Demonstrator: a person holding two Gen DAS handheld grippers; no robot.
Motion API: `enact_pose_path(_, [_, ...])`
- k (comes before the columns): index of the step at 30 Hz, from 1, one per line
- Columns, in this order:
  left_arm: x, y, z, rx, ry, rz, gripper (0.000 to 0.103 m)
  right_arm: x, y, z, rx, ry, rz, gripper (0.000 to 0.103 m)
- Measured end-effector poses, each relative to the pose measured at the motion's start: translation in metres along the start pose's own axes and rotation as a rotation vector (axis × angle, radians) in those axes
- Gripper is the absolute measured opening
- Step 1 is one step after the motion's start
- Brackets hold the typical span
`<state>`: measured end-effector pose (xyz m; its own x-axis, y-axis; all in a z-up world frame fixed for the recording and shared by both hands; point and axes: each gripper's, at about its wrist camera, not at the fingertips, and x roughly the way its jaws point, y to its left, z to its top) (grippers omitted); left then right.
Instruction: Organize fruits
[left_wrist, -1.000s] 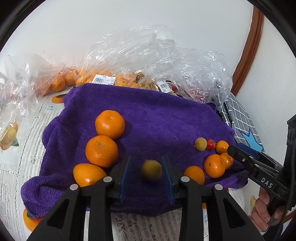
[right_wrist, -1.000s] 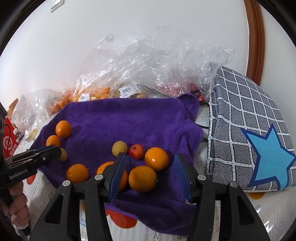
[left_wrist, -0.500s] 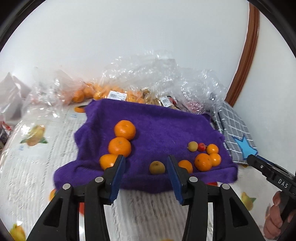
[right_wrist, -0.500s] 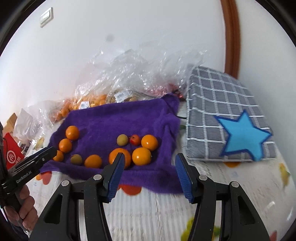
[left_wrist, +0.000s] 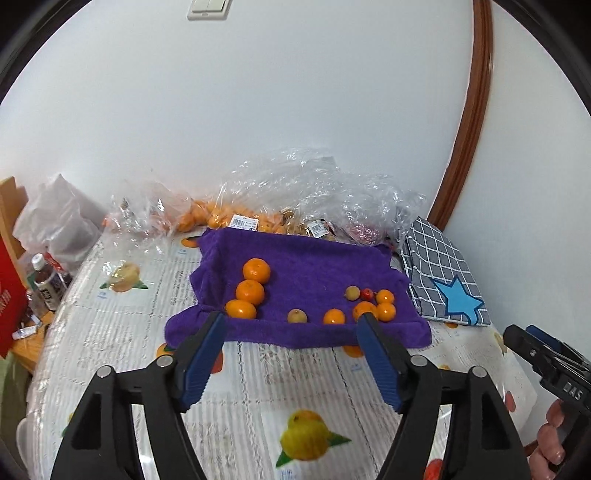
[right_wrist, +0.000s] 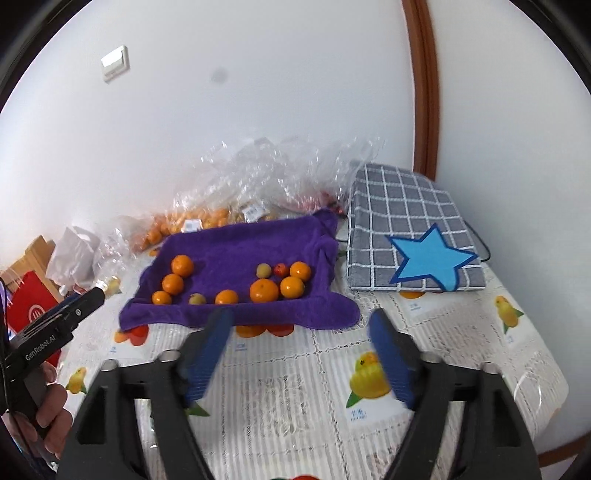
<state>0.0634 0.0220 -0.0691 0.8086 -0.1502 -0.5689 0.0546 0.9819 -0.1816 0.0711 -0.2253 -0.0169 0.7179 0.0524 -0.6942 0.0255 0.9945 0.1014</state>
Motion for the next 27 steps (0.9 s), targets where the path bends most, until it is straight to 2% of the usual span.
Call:
enact_pose_path(3, [-0.017,-0.008,-0.002,0.015,-0.012,0.015,0.077,-0.019,0.001,-0.005,-0.009,-0.023,0.011,0.087])
enact_pose_path(5, [-0.026,-0.013,-0.002,0.028,-0.02,0.022,0.082,-0.03,0.0,-0.008,-0.013,-0.042,-0.011,0.09])
enact_pose_path(9, [-0.039,-0.025,-0.004,0.054,-0.035,0.038,0.083,-0.05,-0.003,-0.01,-0.016,-0.07,-0.048,0.096])
enact_pose_path(27, [-0.065,-0.033,-0.009,0.055,-0.07,0.047,0.085,-0.08,-0.008,-0.021,0.0,-0.082,-0.115,0.096])
